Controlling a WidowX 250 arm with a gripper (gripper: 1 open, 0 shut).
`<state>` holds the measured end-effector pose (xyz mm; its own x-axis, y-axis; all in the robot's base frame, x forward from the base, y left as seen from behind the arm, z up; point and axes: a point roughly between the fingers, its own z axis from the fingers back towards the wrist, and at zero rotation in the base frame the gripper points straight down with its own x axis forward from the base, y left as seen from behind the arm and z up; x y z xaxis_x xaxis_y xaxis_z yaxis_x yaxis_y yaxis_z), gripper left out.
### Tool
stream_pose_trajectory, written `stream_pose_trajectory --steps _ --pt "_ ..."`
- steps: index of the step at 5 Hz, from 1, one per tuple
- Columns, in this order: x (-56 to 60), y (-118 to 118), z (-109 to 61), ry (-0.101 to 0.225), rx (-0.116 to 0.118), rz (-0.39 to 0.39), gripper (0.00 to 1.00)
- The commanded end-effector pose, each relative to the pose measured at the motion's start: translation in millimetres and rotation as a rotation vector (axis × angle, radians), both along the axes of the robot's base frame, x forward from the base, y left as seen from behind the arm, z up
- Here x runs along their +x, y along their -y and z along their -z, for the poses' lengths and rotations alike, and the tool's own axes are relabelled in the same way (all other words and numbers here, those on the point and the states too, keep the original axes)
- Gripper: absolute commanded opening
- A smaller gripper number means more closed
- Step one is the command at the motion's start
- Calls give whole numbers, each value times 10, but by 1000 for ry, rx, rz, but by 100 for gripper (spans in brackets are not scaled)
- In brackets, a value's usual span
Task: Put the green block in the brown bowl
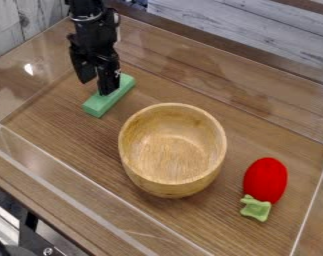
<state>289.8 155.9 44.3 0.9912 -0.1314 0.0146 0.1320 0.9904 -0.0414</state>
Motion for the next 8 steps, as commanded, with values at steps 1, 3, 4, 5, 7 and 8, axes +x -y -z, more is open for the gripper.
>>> stream_pose_trajectory --steps 1,3,4,5,7,8 --pt "97 8 -95 43 21 7 100" --pt "211 88 -11 36 17 -118 100" --pt "272 13 -10 34 18 -161 100" --pt "296 -48 0 23 17 -194 100" --pt "329 -89 105 -4 17 -239 0" --pt "340 -72 75 5 10 -272 0"
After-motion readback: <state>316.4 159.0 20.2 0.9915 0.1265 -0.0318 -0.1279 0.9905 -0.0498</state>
